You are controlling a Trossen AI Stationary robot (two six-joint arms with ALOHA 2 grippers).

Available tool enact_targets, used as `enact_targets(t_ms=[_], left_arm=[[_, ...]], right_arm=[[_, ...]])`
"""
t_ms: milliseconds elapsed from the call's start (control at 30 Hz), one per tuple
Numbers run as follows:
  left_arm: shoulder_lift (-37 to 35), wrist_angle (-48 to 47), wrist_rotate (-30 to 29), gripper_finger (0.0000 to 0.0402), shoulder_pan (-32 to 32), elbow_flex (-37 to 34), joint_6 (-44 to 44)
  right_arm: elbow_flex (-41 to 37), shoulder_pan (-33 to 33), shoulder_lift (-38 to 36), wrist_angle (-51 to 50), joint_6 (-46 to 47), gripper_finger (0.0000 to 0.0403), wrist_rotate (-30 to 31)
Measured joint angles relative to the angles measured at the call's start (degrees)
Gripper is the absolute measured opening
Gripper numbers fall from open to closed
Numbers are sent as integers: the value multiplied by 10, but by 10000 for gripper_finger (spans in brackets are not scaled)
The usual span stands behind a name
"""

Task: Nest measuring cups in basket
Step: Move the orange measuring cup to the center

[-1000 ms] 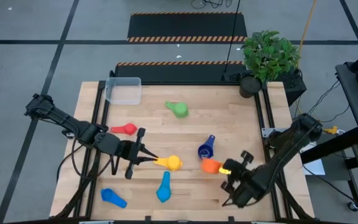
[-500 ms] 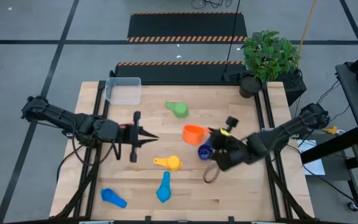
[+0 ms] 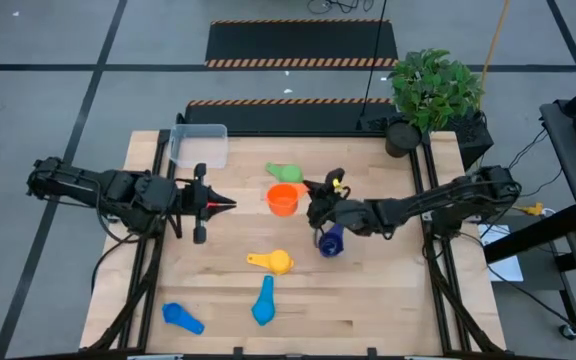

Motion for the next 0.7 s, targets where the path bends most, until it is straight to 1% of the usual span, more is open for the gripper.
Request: enact_targets(t_ms=[67, 100, 167, 233, 367, 533, 633, 700], left_arm=[[0, 5, -6, 37, 0, 0, 0], [1, 5, -7, 37, 0, 0, 0], [3, 9, -7, 37, 0, 0, 2], [4, 9, -7, 37, 1, 0, 7], [4, 11, -7, 37, 1, 0, 4], [4, 9, -8, 37, 1, 0, -16], [4, 8, -8, 37, 1, 0, -18], [4, 8, -8, 37, 1, 0, -18]], right_arm=[[-34, -16, 12, 58, -67, 3, -29], [-43, -24, 20, 73, -104, 3, -34], [-47, -37, 38, 74, -176, 3, -42], [-39, -46, 65, 78, -227, 3, -46], [12, -53, 137, 91, -259, 3, -43], [79, -53, 227, 83, -309, 2, -10], [102, -53, 265, 83, -333, 2, -9], [112, -53, 280, 83, -345, 2, 3]])
